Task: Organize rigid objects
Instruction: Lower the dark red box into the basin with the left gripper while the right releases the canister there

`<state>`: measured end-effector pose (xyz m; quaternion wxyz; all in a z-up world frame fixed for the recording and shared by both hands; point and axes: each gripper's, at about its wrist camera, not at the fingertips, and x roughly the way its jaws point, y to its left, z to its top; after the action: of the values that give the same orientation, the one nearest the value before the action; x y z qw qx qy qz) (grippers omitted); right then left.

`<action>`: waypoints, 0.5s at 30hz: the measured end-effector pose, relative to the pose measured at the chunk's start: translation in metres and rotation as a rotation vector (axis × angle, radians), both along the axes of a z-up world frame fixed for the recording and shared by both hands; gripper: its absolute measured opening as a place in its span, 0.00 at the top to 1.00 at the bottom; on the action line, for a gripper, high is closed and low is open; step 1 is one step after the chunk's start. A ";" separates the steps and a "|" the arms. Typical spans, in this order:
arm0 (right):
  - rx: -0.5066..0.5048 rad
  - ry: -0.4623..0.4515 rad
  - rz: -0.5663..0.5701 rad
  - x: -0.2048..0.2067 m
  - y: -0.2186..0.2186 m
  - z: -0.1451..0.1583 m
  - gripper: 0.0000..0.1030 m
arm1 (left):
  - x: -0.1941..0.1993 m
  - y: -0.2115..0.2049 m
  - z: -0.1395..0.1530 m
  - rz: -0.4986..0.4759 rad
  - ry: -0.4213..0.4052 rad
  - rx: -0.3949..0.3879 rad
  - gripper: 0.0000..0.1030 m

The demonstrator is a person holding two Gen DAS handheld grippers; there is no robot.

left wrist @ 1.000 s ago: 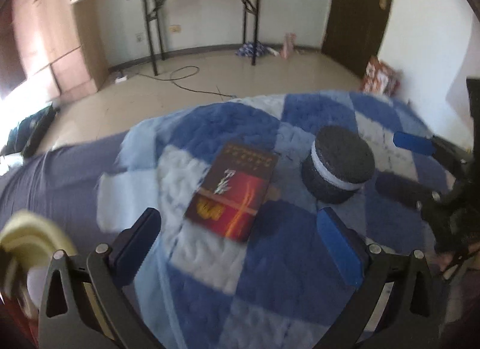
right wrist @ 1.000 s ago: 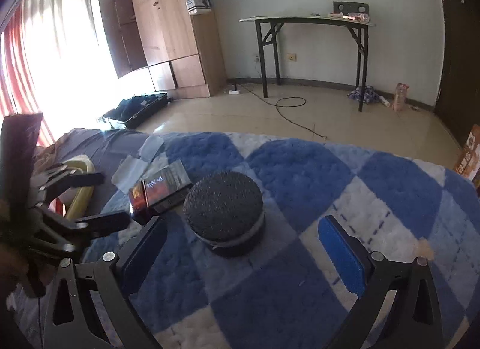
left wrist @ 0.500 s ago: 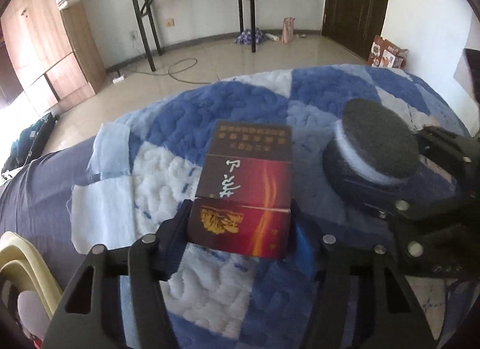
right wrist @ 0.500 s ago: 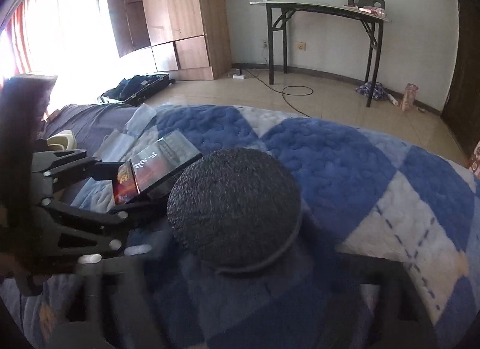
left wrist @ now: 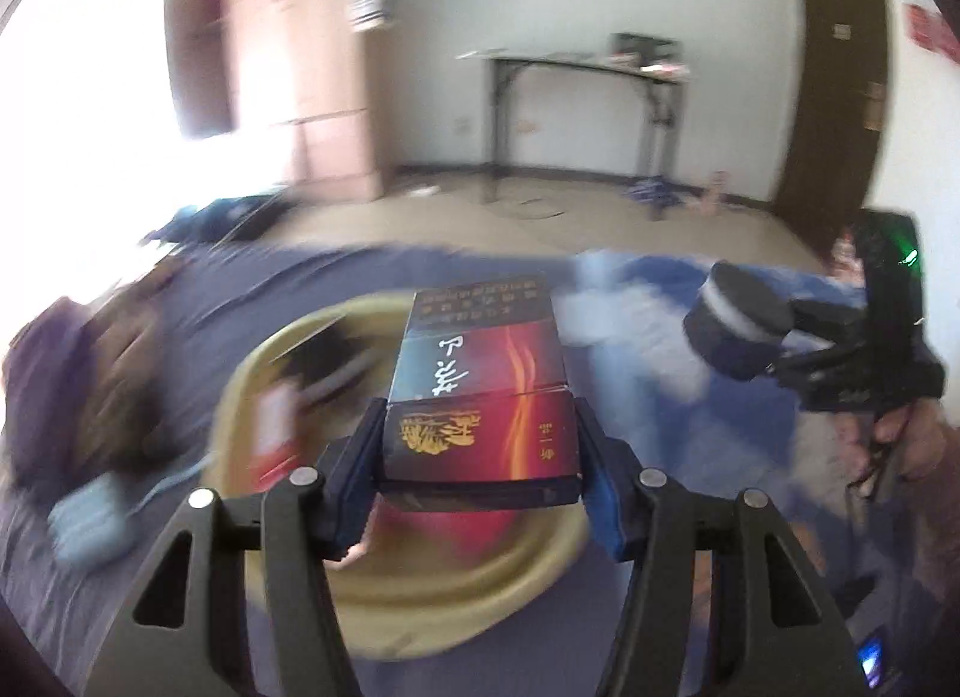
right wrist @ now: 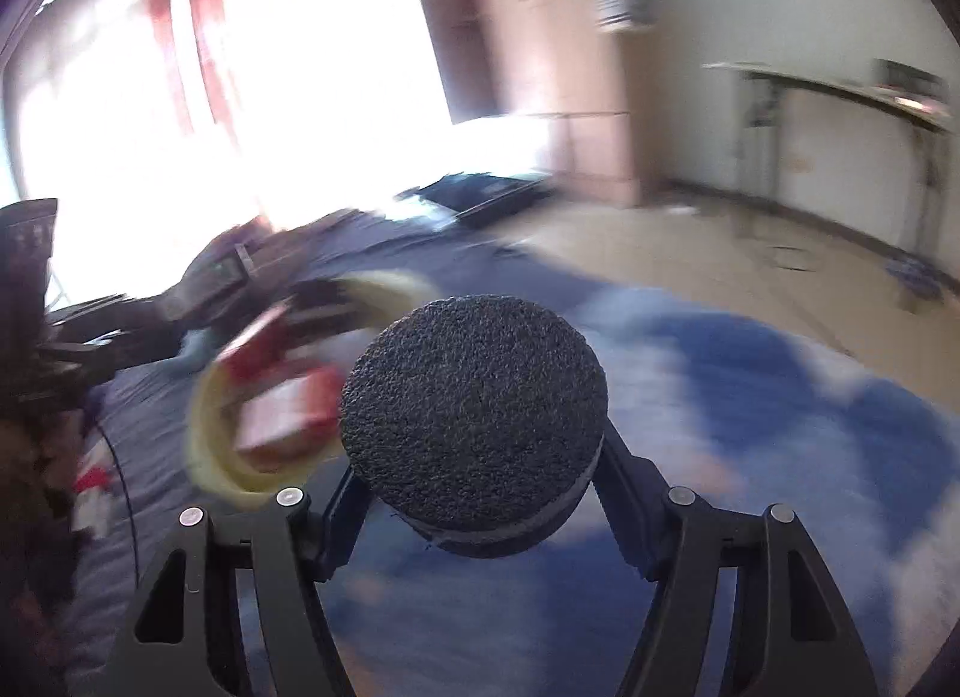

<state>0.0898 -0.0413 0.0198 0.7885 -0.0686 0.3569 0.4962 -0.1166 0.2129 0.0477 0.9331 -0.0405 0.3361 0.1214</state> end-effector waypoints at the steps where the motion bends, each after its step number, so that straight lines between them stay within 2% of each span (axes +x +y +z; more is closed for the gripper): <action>1: -0.012 0.004 0.049 -0.008 0.026 -0.002 0.34 | -0.011 0.016 -0.009 0.049 0.024 0.000 0.42; 4: -0.069 0.009 0.133 -0.015 0.084 -0.009 0.34 | -0.020 0.043 -0.033 0.106 0.045 -0.061 0.42; 8: -0.134 0.003 0.172 -0.006 0.152 -0.016 0.34 | 0.003 0.050 -0.060 0.080 0.073 -0.077 0.42; 12: -0.199 -0.034 0.178 0.001 0.193 -0.034 0.34 | 0.025 0.052 -0.076 0.099 0.120 -0.105 0.42; 15: -0.218 -0.053 0.156 0.002 0.210 -0.042 0.34 | 0.023 0.056 -0.075 0.129 0.081 -0.128 0.42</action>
<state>0.0916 0.1682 -0.0218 0.7445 -0.1944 0.3815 0.5122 -0.0932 0.2693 -0.0269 0.9045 -0.1166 0.3773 0.1609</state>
